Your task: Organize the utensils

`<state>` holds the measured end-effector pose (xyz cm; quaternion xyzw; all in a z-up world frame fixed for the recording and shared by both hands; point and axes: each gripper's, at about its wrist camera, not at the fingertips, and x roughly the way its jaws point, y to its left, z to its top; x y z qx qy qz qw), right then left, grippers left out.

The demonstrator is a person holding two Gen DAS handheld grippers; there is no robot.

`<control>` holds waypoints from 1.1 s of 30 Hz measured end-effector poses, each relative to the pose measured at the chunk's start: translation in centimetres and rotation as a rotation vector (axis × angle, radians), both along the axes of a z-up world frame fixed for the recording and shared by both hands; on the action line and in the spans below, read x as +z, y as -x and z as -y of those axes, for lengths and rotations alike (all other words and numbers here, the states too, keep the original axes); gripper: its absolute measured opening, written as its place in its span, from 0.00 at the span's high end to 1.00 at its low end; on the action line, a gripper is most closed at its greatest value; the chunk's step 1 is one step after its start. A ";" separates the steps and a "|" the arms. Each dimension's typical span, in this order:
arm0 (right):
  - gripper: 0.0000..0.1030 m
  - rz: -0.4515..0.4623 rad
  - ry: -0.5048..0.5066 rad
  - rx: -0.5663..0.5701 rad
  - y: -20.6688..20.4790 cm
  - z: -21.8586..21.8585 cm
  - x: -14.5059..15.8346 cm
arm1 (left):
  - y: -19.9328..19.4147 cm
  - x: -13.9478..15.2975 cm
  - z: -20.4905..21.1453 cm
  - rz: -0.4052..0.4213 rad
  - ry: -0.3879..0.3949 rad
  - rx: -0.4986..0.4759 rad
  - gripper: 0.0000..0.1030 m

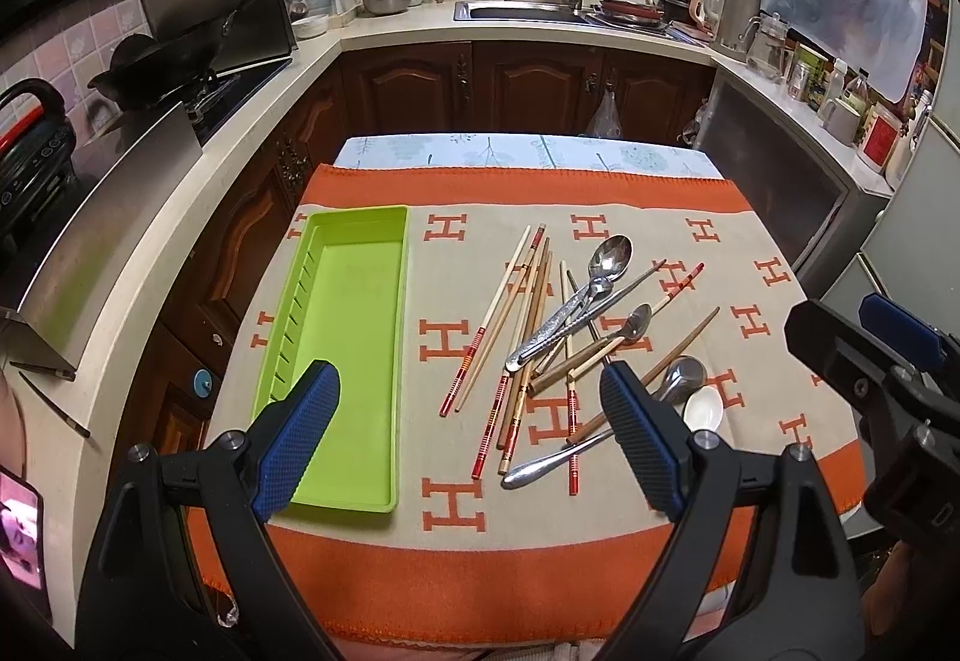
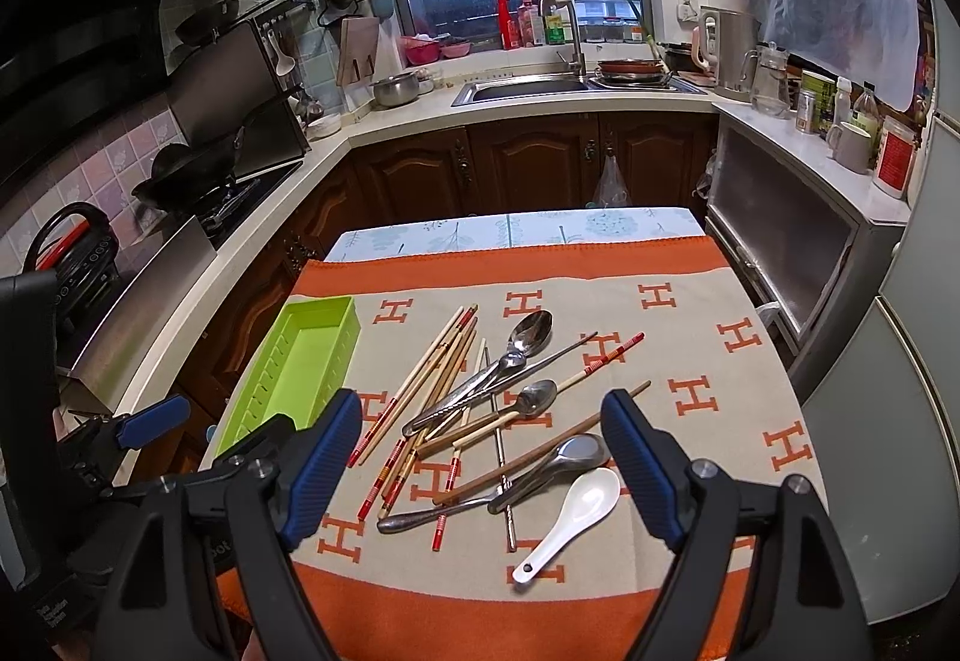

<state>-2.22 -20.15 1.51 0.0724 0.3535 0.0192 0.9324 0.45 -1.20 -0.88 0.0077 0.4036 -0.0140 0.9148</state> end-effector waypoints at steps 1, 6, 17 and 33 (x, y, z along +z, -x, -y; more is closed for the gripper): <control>0.20 -0.001 0.000 0.000 0.0 -0.1 0.0 | 0.0 0.0 0.0 0.000 0.001 0.000 0.15; 0.20 -0.001 -0.001 0.000 0.0 0.0 -0.1 | 0.1 -0.1 0.2 -0.002 -0.003 -0.001 0.15; 0.20 -0.005 -0.001 0.003 0.2 -0.2 -0.3 | 0.1 -0.4 0.3 -0.004 -0.003 0.000 0.15; 0.20 -0.009 -0.006 0.003 0.2 -0.3 -0.5 | 0.4 -0.8 0.5 -0.006 -0.007 -0.003 0.15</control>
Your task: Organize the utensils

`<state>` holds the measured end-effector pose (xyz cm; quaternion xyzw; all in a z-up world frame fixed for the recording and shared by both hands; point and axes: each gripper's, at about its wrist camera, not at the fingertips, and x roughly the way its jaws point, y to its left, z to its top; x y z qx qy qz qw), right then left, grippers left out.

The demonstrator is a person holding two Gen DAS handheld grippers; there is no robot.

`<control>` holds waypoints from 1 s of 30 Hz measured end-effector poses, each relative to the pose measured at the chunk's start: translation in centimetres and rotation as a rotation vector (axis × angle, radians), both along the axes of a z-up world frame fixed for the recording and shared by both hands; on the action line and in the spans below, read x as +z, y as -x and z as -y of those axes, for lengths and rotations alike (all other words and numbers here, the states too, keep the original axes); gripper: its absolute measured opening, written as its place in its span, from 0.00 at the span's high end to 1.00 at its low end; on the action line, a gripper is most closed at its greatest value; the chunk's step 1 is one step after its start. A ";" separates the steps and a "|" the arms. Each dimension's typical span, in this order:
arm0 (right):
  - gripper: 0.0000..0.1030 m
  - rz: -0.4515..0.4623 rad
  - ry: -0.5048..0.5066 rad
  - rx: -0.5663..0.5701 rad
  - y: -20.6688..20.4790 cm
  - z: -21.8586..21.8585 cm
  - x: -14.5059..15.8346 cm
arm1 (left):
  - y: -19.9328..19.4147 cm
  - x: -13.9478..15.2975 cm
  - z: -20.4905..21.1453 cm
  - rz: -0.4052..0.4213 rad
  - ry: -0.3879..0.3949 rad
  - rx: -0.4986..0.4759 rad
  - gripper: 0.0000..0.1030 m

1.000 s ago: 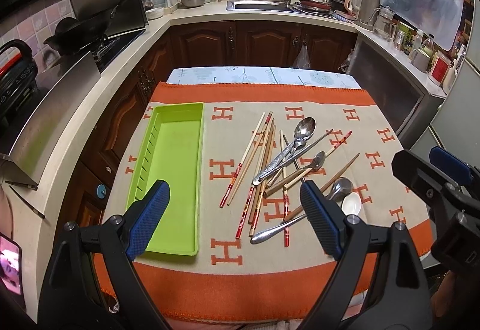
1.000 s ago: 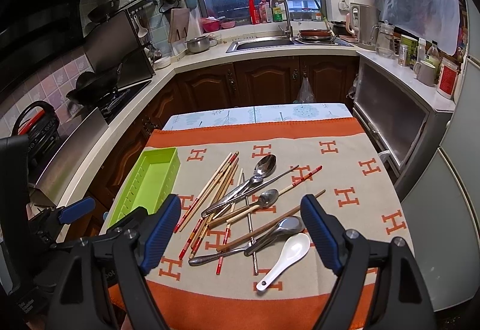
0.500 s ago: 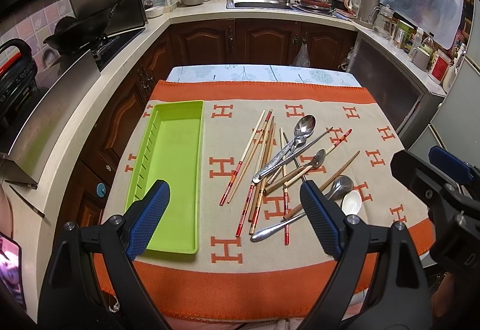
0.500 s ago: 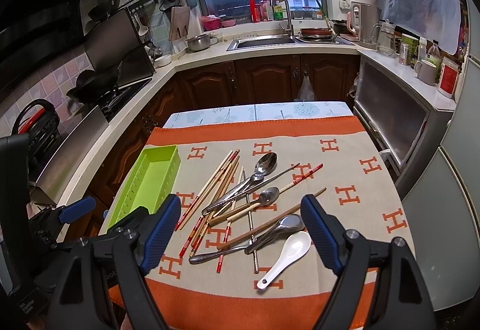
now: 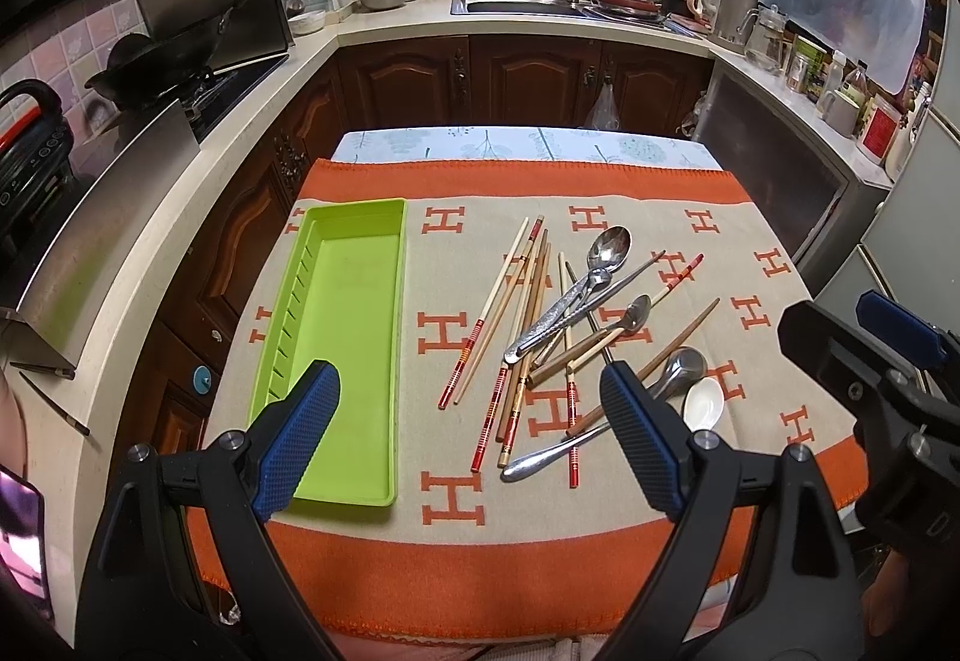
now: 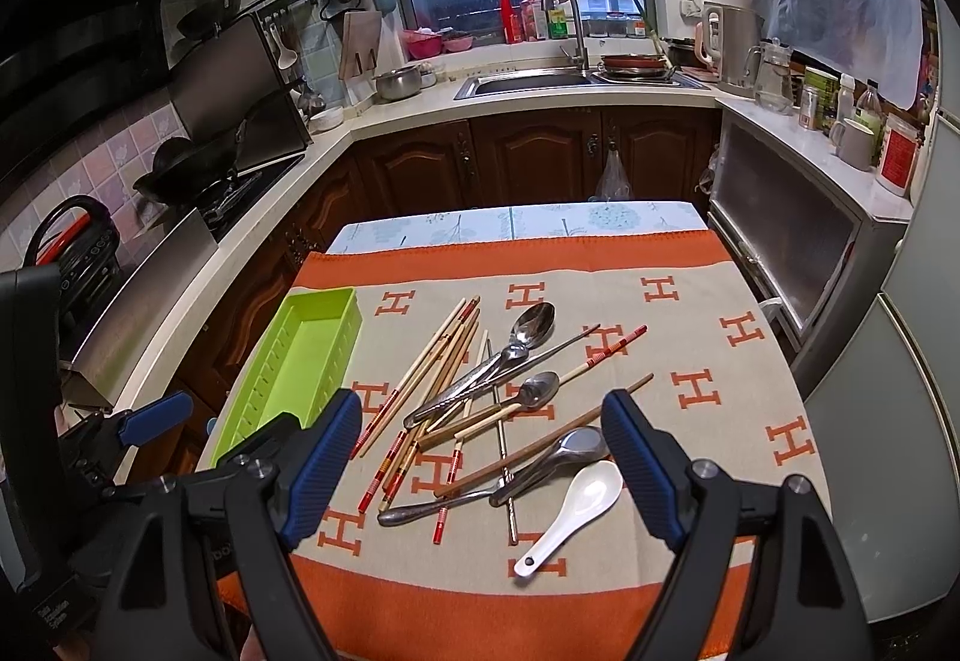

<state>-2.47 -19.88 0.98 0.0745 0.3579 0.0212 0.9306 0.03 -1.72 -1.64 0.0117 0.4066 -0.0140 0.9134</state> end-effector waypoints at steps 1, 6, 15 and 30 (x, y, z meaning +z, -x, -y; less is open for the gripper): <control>0.20 0.000 0.000 0.000 0.0 0.0 0.0 | 0.0 0.0 0.0 0.000 0.000 0.000 0.15; 0.20 -0.001 -0.001 0.000 0.0 0.0 0.0 | 0.0 0.0 0.0 0.000 -0.001 0.001 0.15; 0.20 -0.009 0.004 -0.004 0.1 -0.1 -0.2 | 0.0 -0.1 0.0 -0.001 -0.002 0.002 0.15; 0.20 -0.016 0.016 -0.075 -1.9 3.7 0.6 | -2.6 2.2 -0.6 0.032 -0.002 -0.048 0.15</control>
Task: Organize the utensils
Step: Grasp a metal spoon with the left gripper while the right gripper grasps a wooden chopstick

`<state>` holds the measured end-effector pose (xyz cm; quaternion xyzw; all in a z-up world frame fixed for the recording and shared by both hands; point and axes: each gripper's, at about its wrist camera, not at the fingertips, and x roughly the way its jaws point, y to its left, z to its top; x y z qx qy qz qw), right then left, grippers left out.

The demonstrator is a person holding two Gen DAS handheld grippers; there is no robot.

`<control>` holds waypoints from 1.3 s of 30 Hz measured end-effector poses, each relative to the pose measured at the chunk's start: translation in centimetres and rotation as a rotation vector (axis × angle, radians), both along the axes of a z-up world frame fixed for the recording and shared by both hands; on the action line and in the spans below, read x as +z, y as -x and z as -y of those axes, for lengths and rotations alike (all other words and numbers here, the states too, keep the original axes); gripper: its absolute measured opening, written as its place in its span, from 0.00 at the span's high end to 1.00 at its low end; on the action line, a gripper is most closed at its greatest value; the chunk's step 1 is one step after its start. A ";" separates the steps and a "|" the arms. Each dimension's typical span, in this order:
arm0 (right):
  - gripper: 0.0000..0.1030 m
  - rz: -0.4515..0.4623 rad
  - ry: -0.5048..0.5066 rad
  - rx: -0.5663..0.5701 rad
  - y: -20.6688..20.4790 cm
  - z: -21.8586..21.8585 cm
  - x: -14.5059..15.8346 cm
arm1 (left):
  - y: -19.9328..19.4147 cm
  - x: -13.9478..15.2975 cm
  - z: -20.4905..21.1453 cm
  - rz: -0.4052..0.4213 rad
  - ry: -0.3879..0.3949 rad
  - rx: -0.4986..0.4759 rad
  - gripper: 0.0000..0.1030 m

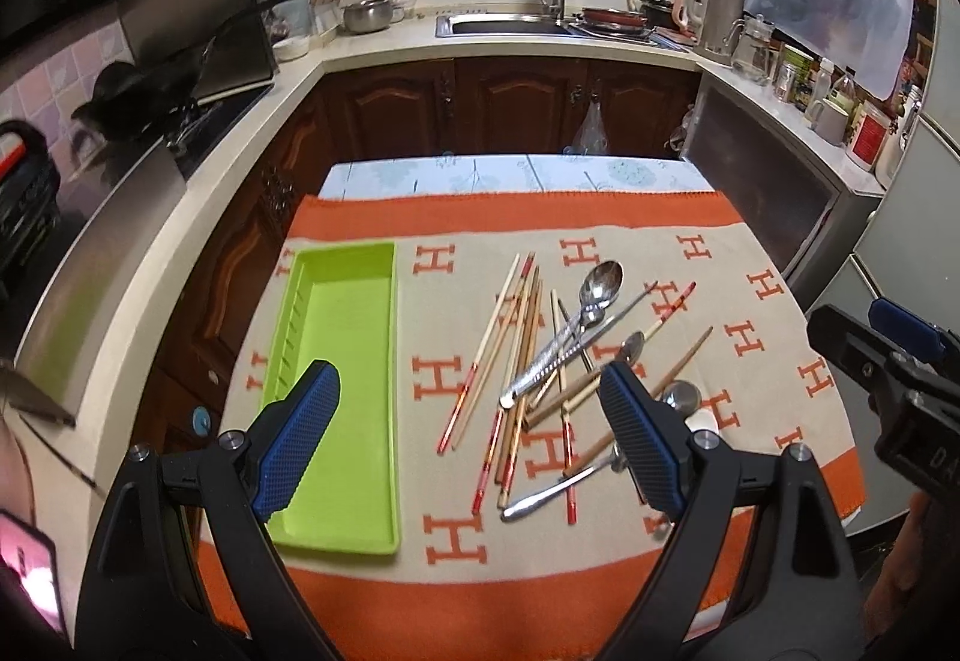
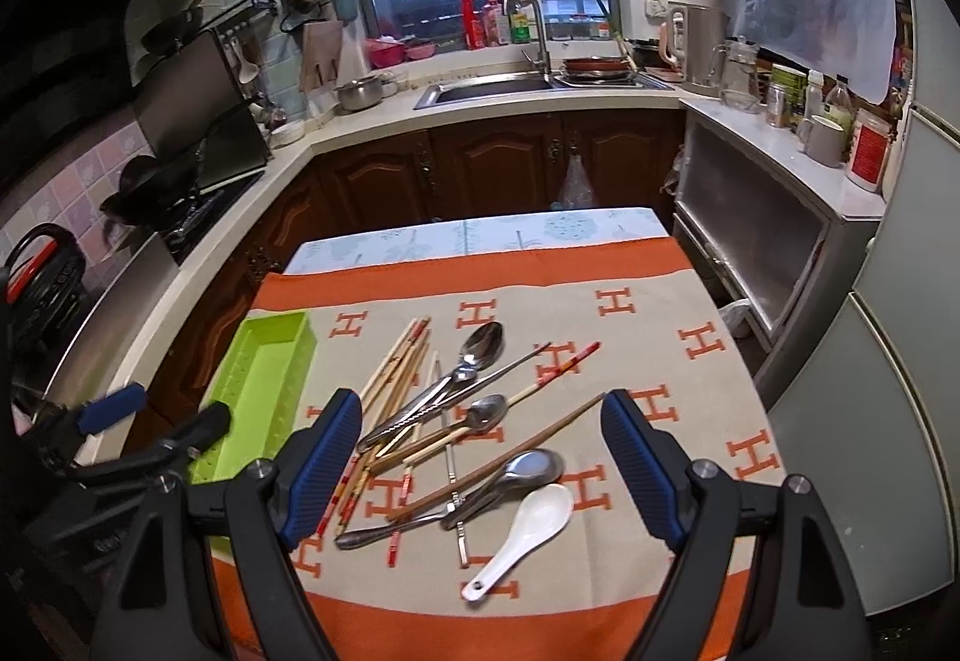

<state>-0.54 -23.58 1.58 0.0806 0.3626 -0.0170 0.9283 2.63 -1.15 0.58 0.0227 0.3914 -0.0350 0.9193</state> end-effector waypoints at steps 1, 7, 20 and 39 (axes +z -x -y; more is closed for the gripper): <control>0.20 -0.009 -0.006 0.000 -0.3 0.4 0.0 | -0.5 0.2 0.0 -0.009 0.001 -0.008 0.15; 0.20 -0.081 -0.051 -0.027 -2.4 3.4 -0.8 | -4.4 0.1 -0.4 -0.098 0.048 -0.085 0.15; 0.20 -0.246 -0.198 -0.102 -6.7 8.6 -5.8 | -12.8 -7.8 4.6 -0.261 0.021 -0.248 0.25; 0.36 -0.503 -0.366 -0.172 -11.7 11.7 -15.3 | -15.7 -17.4 14.8 -0.449 -0.043 -0.607 0.68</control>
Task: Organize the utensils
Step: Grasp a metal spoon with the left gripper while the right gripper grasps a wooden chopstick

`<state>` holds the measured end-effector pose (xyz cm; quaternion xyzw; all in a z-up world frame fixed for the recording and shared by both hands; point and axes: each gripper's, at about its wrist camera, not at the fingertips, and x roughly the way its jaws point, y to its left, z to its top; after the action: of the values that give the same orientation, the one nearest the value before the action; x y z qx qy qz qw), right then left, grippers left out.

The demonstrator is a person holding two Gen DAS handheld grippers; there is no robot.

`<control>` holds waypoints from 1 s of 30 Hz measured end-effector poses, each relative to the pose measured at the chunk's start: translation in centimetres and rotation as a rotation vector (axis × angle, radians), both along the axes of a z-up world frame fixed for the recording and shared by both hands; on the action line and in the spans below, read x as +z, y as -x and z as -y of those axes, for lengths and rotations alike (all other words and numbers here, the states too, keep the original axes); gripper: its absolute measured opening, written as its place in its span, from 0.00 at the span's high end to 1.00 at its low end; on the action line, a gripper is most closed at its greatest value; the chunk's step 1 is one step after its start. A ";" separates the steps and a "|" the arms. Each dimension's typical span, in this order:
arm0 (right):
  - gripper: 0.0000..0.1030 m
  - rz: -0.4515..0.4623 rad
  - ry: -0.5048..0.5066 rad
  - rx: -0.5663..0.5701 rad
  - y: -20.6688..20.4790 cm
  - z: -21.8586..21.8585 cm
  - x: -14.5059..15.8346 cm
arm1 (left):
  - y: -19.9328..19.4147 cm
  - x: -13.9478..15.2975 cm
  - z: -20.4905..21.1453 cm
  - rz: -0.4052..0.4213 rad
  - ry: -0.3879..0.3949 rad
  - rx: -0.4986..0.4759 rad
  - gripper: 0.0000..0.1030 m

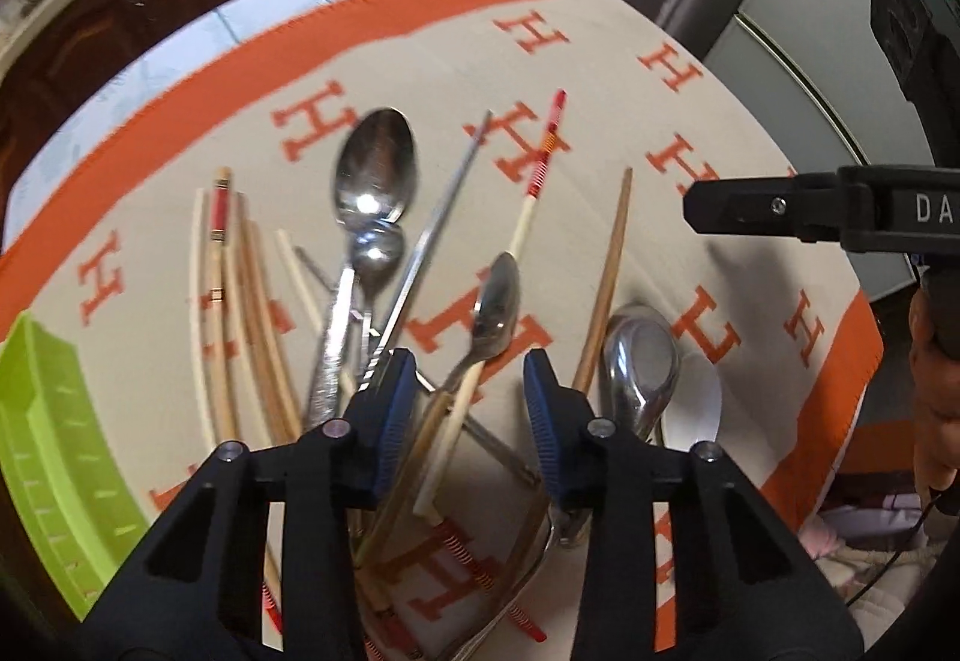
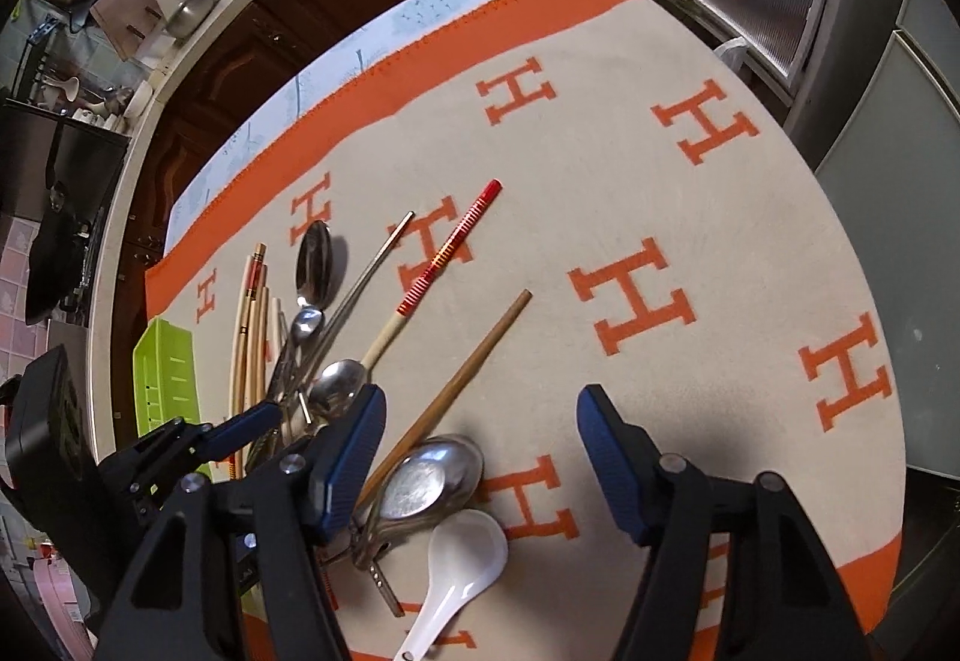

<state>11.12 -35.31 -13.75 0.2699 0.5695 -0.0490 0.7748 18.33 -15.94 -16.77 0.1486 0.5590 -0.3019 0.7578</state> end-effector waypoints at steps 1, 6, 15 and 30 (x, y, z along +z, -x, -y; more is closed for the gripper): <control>0.36 -0.004 0.000 -0.001 -0.1 0.0 -0.2 | -0.1 -0.3 0.1 -0.012 0.001 -0.005 0.72; 0.36 -0.027 -0.004 -0.005 -0.1 0.3 -1.2 | -0.4 -1.3 1.3 -0.030 -0.011 -0.019 0.85; 0.38 -0.048 -0.010 -0.002 -0.3 0.0 -2.1 | -0.6 -0.9 1.4 -0.030 0.003 0.014 0.95; 0.38 -0.063 -0.051 -0.001 -1.5 -0.9 -2.8 | -0.4 1.7 -4.2 -0.051 0.081 0.168 1.00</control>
<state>12.60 -34.46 -16.54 0.2882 0.5948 -0.0433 0.7492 18.72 -11.76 -15.05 0.0629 0.5761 -0.2634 0.7712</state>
